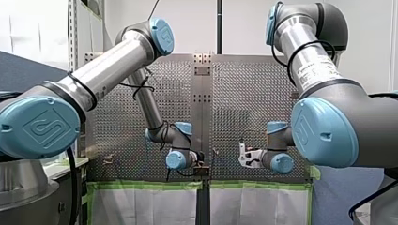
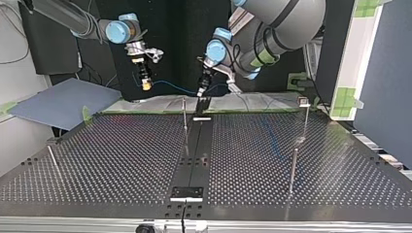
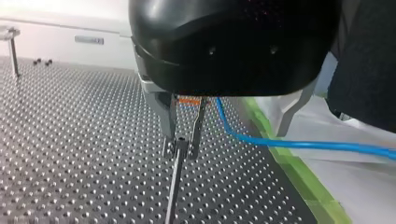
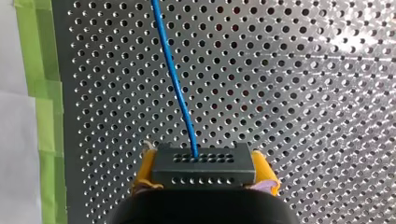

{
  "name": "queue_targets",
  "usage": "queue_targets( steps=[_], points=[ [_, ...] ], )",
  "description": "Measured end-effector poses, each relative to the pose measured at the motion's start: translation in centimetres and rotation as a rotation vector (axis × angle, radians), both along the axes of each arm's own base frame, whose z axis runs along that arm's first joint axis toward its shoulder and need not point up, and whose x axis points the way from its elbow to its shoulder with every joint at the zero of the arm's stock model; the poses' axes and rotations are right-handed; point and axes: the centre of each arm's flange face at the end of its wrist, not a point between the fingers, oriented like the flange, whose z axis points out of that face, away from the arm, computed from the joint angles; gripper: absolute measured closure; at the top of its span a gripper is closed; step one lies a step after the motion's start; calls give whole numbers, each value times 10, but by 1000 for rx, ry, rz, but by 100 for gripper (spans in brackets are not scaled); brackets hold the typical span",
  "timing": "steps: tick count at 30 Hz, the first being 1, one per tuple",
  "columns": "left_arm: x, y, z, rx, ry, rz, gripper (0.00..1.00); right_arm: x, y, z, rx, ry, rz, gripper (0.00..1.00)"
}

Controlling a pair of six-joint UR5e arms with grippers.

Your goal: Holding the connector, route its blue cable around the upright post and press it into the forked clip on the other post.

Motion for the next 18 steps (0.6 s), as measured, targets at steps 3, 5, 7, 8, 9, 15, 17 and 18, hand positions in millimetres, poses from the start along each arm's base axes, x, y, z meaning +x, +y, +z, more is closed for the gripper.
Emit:
queue_targets(
  steps=[3,5,7,8,9,15,17,18],
  points=[
    [-4,-1,-2,-13,20,23,0,1,0,0,3,-10,17,100],
    [-5,-2,-2,-25,28,38,0,2,1,0,4,-13,31,100],
    [-5,-3,-1,-36,31,52,0,3,1,1,4,-19,49,100],
    [-5,-4,-1,-44,33,61,0,4,2,1,4,-22,56,100],
    [-5,-4,0,-49,36,67,0,4,2,1,3,-25,64,100],
    [-2,-6,3,-89,42,116,0,7,3,2,3,-38,108,100],
    [-2,-7,4,-104,44,131,0,8,4,2,5,-40,119,100],
    [-2,-7,4,-110,45,137,0,9,4,2,6,-41,125,100]
  ],
)
